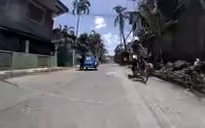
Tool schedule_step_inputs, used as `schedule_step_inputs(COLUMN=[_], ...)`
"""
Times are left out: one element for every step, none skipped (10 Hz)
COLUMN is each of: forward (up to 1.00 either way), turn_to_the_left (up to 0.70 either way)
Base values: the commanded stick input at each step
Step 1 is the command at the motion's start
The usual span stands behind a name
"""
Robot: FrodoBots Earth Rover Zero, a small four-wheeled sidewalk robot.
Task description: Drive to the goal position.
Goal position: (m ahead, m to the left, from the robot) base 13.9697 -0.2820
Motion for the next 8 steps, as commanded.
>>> schedule_step_inputs(forward=[1.0,1.0,1.0,1.0,1.0,1.0,1.0,1.0], turn_to_the_left=[-0.21,-0.08,0.05,0.09,0.09,0.09,0.09,0.09])
